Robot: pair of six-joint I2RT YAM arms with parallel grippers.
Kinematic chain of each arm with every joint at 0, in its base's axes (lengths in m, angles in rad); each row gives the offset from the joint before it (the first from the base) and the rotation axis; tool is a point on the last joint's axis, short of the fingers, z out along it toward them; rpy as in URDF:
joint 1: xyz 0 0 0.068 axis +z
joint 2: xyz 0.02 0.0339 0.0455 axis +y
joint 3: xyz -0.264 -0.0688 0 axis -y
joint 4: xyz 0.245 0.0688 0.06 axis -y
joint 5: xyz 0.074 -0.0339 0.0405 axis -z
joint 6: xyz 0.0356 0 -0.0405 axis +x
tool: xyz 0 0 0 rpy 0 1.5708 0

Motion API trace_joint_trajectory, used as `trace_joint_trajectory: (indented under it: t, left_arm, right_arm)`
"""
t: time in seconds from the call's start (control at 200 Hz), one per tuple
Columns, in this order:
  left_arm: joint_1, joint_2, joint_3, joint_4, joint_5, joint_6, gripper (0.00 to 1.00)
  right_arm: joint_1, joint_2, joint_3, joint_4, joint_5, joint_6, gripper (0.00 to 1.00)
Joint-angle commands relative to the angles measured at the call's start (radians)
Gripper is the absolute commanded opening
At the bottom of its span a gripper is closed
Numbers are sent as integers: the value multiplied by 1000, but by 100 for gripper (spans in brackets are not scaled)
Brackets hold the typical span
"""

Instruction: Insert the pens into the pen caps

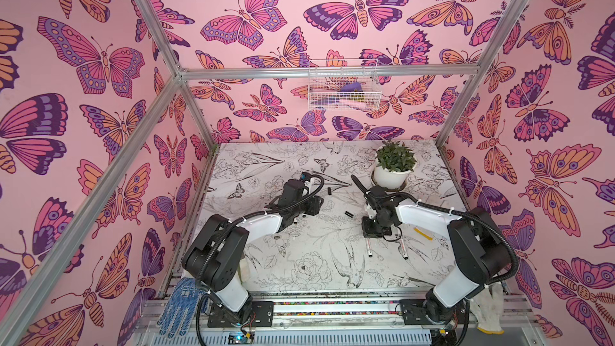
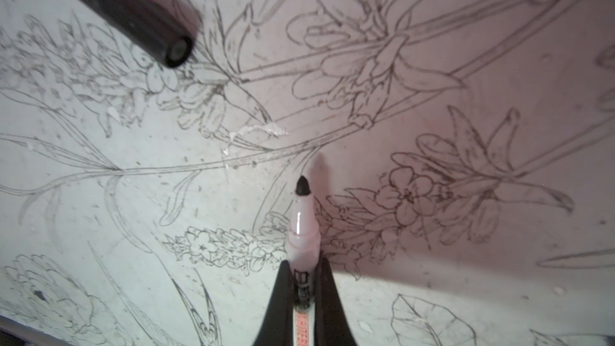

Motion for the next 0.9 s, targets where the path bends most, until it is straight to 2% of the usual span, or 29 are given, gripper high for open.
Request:
trace_joint_trajectory:
  t: [0.0,0.155,0.421,0.741,0.896]
  left_arm:
    - [-3,-19,20,-9,174,58,55]
    - [-16,-17,47,-21,354,70,52]
    - [-72,-5,126,-58,456,107,54]
    - [-89,52,198,-76,482,110,56]
    - [-106,96,241,-76,482,113,54]
  right_arm:
    - [-45,-48,20,41,-47,17,3]
    - [-71,-163,47,181,-152,17,2]
    - [-73,-225,8,510,-298,149,0]
    - [-68,-238,35,506,-322,107,0]
    - [-58,-236,37,510,-334,105,0]
